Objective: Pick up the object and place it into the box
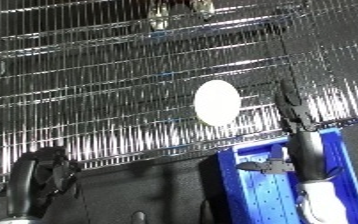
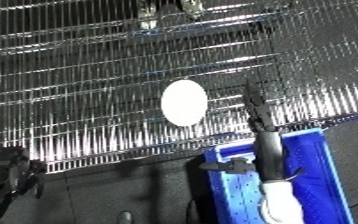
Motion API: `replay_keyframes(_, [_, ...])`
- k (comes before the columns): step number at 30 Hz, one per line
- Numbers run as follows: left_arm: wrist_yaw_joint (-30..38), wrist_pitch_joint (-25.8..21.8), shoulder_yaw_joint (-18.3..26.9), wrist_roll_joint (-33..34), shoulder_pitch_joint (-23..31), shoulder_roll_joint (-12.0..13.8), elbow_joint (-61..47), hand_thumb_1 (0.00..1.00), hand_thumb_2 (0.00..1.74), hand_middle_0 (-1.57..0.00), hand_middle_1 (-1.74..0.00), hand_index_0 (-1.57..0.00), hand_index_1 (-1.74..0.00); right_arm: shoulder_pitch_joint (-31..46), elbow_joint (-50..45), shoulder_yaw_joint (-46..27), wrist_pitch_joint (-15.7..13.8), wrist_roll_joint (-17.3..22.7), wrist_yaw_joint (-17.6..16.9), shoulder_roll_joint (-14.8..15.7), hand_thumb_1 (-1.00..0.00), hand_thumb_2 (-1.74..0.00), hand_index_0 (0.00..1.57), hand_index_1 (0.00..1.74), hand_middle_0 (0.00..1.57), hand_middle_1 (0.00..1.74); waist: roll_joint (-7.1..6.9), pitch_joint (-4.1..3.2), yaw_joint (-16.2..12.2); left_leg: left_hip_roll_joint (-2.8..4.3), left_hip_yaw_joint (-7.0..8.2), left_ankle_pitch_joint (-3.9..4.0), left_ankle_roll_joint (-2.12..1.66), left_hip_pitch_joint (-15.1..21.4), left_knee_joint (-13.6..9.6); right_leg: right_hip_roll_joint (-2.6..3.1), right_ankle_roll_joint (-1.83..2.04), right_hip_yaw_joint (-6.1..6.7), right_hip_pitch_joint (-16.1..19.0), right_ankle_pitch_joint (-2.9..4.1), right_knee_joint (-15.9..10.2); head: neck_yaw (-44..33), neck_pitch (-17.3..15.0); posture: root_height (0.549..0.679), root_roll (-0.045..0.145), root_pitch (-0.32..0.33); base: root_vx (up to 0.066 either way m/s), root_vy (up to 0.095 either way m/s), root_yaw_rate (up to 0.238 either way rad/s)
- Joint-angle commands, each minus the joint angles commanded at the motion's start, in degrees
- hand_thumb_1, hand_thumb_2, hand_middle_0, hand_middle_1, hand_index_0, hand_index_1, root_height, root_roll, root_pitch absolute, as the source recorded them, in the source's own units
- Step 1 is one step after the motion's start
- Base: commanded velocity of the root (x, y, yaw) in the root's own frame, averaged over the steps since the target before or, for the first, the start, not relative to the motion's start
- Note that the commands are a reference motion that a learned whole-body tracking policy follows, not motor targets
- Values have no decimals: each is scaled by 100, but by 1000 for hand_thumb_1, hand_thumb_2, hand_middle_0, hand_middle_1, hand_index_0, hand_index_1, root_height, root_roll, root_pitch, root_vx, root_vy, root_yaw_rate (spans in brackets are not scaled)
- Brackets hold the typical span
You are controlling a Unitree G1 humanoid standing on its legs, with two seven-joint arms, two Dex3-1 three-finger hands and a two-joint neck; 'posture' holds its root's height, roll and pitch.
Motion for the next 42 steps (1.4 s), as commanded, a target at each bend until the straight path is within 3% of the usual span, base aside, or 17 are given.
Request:
replay_keyframes(8, [-14, 38, -39, 17, -251, -20, 93, 1000, 1740, -1570, -1740, -1570, -1740, -361, 94, 26, -1, 278, 244, -24, 0, 0, 0, 0, 0, 0, 65, 0, 0, -22, 51, -95, 18, -395, 276, 4, 4, 21, -428, -40, 256, 79, 204, 610, 33, 136, -31, -1, -21])
replay_keyframes(20, [22, 115, -88, 21, -489, -77, 128, 1000, 1740, -1570, -1740, -1570, -1740, -890, 266, 169, 23, 487, 564, 36, 0, 0, 0, 0, 0, 0, 166, 0, 51, -41, 74, -181, 27, -722, 505, -15, 9, 48, -814, -80, 488, 231, 384, 602, 34, 169, -6, 9, -4])
replay_keyframes(35, [19, 159, -85, -25, -647, -59, 185, 1000, 1740, -1570, -1740, -1570, -1740, -1538, 605, 338, 85, 716, 873, 100, 0, 0, 0, 0, 0, 0, 264, 0, 171, -54, 72, -162, 21, -925, 573, -59, -3, 9, -1047, -88, 599, 451, 624, 599, 38, 192, 3, 4, 28])
replay_keyframes(42, [-15, 140, -107, -56, -692, -62, 130, 1000, 1740, -1570, -1740, -1570, -1740, -1770, 739, 365, 61, 793, 961, 54, -350, -609, 549, 609, 549, 609, 300, 0, 215, -67, 65, -155, 41, -1101, 637, -47, -13, -4, -1228, -92, 679, 515, 717, 596, 38, 211, -12, 0, 24])
